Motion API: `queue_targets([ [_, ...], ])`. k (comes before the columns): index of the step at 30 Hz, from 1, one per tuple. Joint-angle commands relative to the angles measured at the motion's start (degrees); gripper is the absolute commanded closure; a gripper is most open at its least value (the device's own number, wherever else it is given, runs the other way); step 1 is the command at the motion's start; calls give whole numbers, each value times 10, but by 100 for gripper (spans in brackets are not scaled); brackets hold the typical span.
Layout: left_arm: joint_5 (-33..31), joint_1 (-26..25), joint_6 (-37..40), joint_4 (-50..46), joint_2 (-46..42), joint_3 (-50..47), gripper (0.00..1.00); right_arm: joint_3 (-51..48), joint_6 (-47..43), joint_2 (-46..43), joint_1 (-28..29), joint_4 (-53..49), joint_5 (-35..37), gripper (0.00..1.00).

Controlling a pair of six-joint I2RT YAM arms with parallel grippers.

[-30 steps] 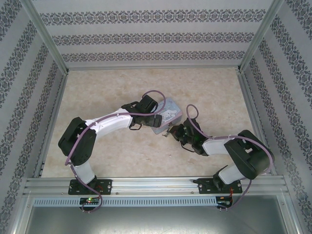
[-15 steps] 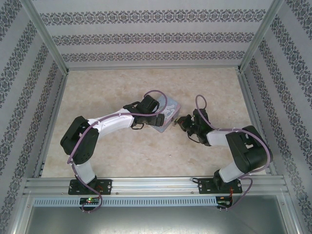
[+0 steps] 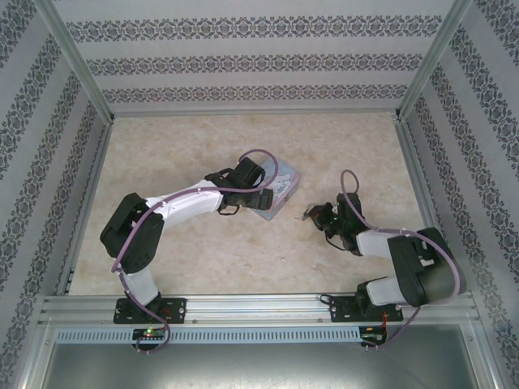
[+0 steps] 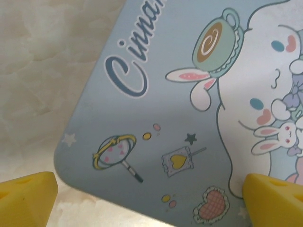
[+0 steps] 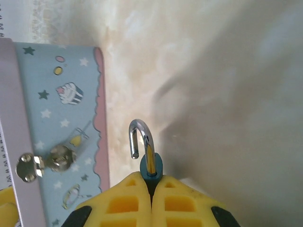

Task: Unlock the padlock with the key

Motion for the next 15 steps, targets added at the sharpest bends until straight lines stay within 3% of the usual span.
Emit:
queue_targets([
  [1,6,-3,15,-101,-18,-3,0,-34,-14,-43,-21,-23,-17,100],
  [3,20,-2,8,-100,-32,3,0,-50,-18,-74,-36,-47,-22,99],
  [4,26,-1,5,-98,-38,5,1,-55,-20,-88,-43,-59,-23,94],
  [9,55,7,-17,-91,-76,10,0,-72,-29,-170,-82,-139,-42,60],
  [15,59,34,-27,-101,-142,6,0,-55,-33,-280,-117,-253,-69,27],
])
